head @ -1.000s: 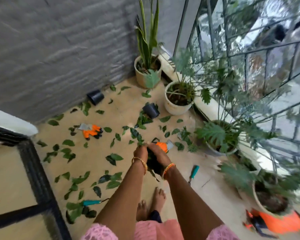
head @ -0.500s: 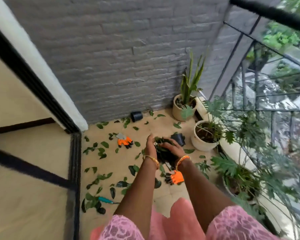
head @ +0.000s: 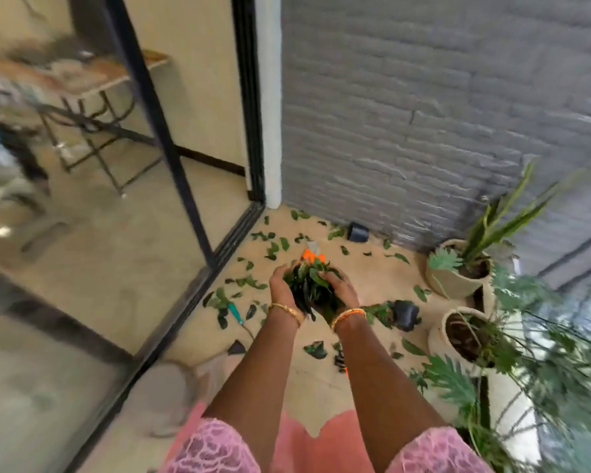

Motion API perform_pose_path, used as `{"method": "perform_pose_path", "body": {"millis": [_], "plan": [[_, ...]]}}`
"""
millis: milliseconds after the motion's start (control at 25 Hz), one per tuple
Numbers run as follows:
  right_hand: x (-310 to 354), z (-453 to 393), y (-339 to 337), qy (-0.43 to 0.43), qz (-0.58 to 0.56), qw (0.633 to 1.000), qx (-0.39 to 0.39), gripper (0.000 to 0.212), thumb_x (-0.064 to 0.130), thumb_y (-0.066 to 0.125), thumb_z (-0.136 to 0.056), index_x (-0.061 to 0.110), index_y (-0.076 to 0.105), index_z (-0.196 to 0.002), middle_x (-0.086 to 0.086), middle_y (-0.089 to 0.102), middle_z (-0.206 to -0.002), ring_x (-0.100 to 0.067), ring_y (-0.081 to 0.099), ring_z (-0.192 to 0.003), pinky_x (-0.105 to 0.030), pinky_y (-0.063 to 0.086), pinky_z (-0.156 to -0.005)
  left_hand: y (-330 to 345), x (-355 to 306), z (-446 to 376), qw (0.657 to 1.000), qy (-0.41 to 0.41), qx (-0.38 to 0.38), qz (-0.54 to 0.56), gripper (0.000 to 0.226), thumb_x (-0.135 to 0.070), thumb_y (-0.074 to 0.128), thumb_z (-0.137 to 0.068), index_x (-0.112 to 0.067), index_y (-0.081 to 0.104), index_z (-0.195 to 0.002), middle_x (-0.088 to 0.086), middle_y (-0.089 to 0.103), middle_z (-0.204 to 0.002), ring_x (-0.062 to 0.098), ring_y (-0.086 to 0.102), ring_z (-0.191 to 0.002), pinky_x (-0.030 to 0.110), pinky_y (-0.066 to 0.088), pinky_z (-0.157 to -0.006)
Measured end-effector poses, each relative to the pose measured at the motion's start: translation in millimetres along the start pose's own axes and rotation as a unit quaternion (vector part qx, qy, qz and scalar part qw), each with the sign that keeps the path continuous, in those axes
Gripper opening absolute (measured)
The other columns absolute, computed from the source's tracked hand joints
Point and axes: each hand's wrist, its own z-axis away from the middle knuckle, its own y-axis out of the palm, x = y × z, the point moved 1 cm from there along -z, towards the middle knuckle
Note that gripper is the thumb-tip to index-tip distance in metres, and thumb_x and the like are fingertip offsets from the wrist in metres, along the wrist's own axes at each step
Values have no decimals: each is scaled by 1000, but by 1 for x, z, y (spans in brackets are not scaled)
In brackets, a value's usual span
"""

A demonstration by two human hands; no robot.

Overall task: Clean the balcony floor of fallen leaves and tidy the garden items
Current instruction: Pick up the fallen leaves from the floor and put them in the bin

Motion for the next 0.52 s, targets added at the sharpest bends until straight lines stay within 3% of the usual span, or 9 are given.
{"method": "perform_pose_path", "body": {"millis": [120, 240, 400, 520], "plan": [[-35, 24, 20, 30, 46, 996, 65, 52, 22, 81, -56, 17, 66, -106, -20, 65, -113, -38, 63, -101, -57, 51, -87, -44, -7, 29, 998, 35, -37, 36, 42, -39, 43, -91, -7, 68, -102, 17, 67, -102, 34, 62, -93, 40, 52, -82], [-79, 65, 48, 63, 88, 987, 119, 46, 20, 74, -70, 15, 60, -114, -21, 64, -110, -39, 63, -100, -59, 50, -88, -108, -18, 58, 992, 81, -72, 64, 38, -40, 44, -91, -10, 67, -92, 14, 67, -96, 29, 61, -86, 36, 49, -76], [-159, 140, 91, 95, 174, 952, 234, 52, 23, 71, -67, 11, 59, -116, -27, 61, -116, -42, 63, -101, -63, 47, -87, -215, -29, 120, 977, 162, -98, 94, 27, -39, 65, -80, -15, 70, -90, 12, 69, -96, 28, 66, -86, 37, 54, -77], [-228, 228, 118, 138, 209, 916, 314, 33, 15, 58, -85, 5, 58, -116, -26, 62, -112, -39, 62, -98, -52, 50, -87, -315, -30, 173, 960, 206, -155, 112, 70, -45, 84, -53, -8, 68, -111, 17, 70, -108, 32, 67, -99, 40, 56, -82]]}}
